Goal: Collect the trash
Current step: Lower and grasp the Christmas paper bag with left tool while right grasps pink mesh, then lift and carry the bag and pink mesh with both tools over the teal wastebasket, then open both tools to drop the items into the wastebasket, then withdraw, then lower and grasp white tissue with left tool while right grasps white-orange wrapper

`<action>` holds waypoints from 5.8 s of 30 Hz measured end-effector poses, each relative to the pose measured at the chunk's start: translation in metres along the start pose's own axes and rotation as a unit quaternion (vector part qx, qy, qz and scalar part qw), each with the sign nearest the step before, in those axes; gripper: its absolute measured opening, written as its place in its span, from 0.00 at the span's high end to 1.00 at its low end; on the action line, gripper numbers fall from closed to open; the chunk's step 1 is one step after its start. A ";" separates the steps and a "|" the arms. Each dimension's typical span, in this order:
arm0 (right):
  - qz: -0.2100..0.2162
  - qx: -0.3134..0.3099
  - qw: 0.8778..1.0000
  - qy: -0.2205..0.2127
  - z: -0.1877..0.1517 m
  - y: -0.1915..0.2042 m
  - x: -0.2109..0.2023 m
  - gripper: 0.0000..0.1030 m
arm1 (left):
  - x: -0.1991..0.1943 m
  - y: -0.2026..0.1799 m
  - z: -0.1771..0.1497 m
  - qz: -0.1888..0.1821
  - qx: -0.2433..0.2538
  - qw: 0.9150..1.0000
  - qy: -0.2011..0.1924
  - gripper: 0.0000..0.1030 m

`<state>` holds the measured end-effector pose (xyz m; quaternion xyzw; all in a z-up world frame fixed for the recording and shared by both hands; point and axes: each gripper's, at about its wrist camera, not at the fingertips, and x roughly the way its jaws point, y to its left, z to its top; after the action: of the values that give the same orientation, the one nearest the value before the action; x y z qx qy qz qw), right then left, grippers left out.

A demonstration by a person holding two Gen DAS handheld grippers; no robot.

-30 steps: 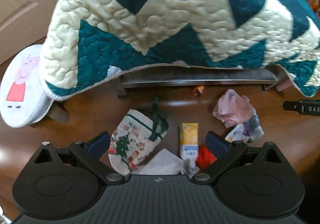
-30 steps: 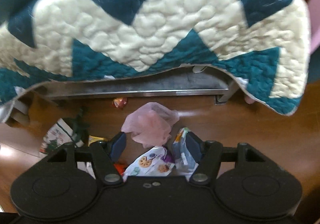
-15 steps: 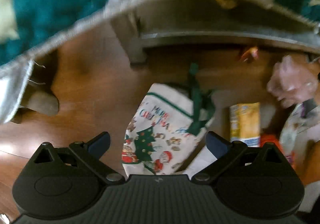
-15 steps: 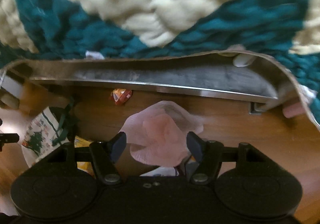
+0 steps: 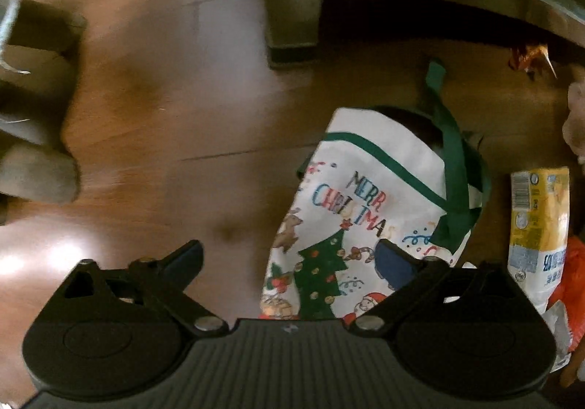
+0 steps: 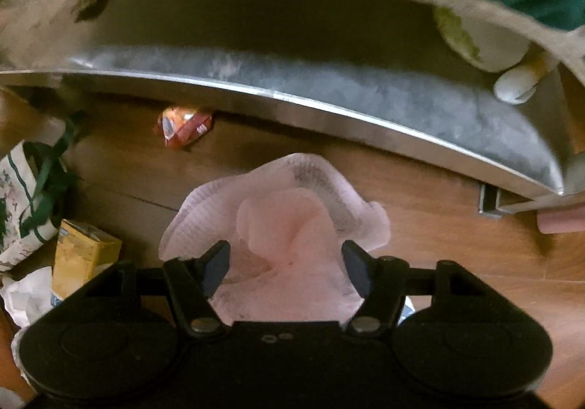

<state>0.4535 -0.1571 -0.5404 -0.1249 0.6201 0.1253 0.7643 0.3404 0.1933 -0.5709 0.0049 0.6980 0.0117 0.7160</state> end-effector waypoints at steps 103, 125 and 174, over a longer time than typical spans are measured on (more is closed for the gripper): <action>0.024 -0.087 0.921 -0.379 0.149 0.087 -0.557 0.83 | -0.630 -0.085 0.130 0.030 0.005 0.905 -0.424 0.97; 0.039 -0.083 0.917 -0.388 0.129 0.072 -0.576 0.56 | -0.610 -0.089 0.124 -0.010 0.000 0.929 -0.369 0.85; 0.133 0.054 0.946 -0.292 -0.118 -0.006 -0.479 0.45 | -0.519 -0.131 -0.122 -0.089 0.030 0.926 -0.365 0.01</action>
<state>0.2522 -0.2213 -0.0950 0.0422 0.3866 0.2231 0.8938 0.2068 0.0489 -0.0587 -0.0321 0.3861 -0.0755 0.9188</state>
